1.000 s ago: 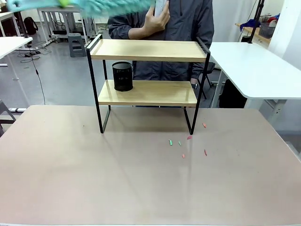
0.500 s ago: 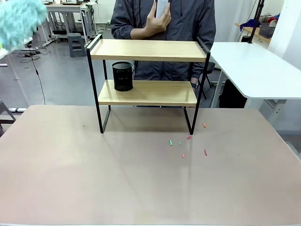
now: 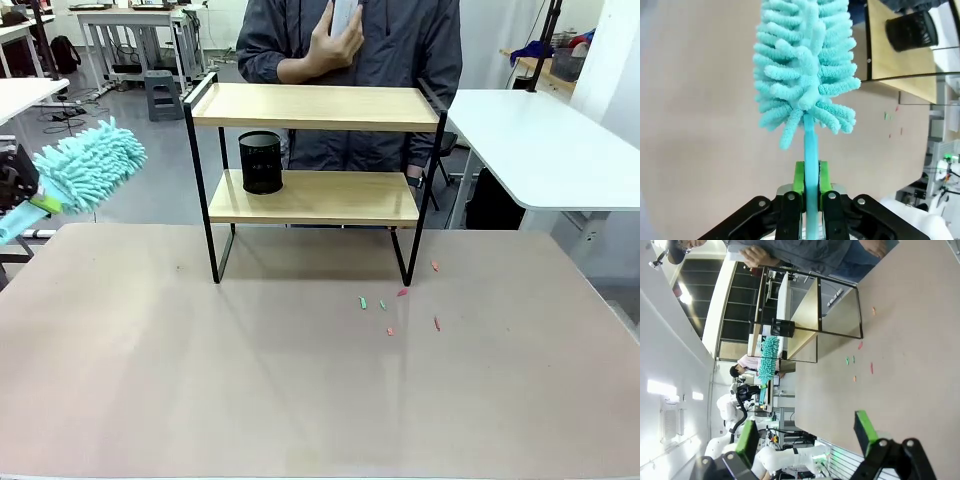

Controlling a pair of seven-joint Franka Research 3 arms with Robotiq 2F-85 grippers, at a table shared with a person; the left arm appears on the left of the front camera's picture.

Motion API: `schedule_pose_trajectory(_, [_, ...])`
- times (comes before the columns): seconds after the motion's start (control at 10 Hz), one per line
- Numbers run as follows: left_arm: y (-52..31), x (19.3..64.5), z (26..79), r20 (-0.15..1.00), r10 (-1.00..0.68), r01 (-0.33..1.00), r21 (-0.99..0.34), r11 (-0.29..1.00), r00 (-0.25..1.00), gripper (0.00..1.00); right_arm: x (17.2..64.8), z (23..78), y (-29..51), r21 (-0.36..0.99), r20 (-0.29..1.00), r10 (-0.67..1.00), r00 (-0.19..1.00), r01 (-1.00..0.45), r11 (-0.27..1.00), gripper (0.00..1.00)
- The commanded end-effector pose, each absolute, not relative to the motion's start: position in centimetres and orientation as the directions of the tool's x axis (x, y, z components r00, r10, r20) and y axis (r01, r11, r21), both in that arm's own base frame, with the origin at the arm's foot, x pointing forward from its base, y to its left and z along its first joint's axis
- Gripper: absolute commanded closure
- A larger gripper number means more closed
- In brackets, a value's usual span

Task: Clean the shelf.
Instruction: Clean the remaining tier of the Shelf with the Duster once objects are removed, then hand the Duster back to the human.

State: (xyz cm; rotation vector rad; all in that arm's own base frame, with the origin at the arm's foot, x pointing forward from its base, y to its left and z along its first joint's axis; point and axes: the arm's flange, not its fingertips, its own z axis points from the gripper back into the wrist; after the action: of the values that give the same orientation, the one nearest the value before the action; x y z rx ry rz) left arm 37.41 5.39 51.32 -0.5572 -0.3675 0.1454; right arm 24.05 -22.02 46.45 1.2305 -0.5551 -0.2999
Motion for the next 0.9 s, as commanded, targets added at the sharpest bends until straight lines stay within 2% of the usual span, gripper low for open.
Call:
schedule_pose_trajectory(0.0, [5.05, 34.93, 54.09, 0.369, 0.246, -0.025, -0.512, 0.859, 0.896, 0.88, 24.21, 46.54, -21.98, 0.943, 0.263, -0.506, 0.822, -0.108, 0.315, 0.0])
schedule_pose_trajectory(0.8, [5.05, 34.93, 54.09, 0.369, 0.246, -0.025, -0.512, 0.859, 0.896, 0.88, 24.21, 46.54, -21.98, 0.943, 0.263, -0.506, 0.822, -0.108, 0.315, 0.0])
